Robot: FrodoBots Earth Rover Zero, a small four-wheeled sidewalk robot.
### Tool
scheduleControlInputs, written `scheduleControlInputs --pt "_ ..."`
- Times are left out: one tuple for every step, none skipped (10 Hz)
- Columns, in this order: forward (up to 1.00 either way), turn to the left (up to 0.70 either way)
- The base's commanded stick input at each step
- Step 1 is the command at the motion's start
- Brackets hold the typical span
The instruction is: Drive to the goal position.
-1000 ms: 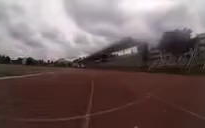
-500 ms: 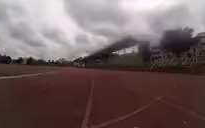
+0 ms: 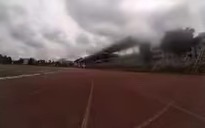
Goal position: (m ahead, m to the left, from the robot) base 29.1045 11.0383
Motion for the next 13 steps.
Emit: scheduleControlInputs --pt "0.7 0.0" --pt "0.7 0.0" --pt "0.7 0.0" --pt "0.7 0.0" --pt "0.7 0.0" --pt "0.7 0.0" --pt "0.7 0.0" --pt "0.7 0.0" --pt "0.7 0.0" --pt "0.7 0.0" --pt "0.7 0.0" --pt "0.7 0.0" --pt "0.7 0.0"
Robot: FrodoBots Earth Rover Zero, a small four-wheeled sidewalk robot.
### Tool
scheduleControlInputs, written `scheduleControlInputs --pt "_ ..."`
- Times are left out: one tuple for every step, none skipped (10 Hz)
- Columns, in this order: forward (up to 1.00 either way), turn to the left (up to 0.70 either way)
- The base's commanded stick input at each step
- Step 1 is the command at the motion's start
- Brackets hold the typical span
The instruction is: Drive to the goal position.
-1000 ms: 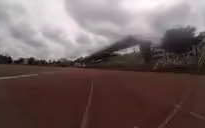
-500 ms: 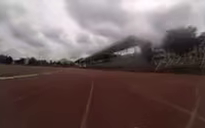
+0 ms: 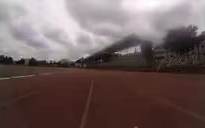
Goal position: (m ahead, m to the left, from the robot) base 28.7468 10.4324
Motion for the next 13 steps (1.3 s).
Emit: scheduleControlInputs --pt "0.7 0.0" --pt "0.7 0.0" --pt "0.7 0.0" --pt "0.7 0.0" --pt "0.7 0.0" --pt "0.7 0.0" --pt "0.7 0.0" --pt "0.7 0.0" --pt "0.7 0.0" --pt "0.7 0.0" --pt "0.7 0.0" --pt "0.7 0.0" --pt "0.7 0.0"
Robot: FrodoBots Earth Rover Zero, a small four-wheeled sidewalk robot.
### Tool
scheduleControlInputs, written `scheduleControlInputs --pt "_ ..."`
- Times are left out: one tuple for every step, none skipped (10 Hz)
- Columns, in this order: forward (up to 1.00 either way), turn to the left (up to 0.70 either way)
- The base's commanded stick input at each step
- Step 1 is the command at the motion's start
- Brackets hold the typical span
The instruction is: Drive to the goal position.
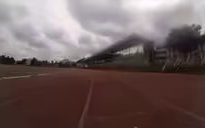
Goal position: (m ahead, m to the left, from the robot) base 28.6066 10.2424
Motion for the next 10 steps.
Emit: scheduleControlInputs --pt "0.7 0.0" --pt "0.7 0.0" --pt "0.7 0.0" --pt "0.7 0.0" --pt "0.7 0.0" --pt "0.7 0.0" --pt "0.7 0.0" --pt "0.7 0.0" --pt "0.7 0.0" --pt "0.7 0.0"
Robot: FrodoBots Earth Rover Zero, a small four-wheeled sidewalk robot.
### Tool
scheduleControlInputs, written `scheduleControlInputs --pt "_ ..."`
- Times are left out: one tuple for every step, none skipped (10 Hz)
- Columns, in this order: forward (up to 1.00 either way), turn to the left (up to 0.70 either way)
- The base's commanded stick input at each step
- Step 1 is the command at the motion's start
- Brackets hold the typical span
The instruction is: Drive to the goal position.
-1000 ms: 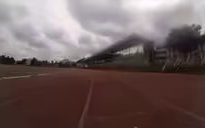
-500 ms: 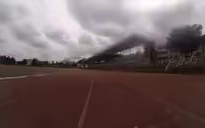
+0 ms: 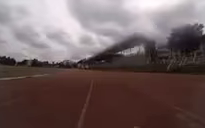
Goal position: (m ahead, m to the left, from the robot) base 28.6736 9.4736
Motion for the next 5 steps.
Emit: scheduleControlInputs --pt "0.7 0.0" --pt "0.7 0.0" --pt "0.7 0.0" --pt "0.7 0.0" --pt "0.7 0.0"
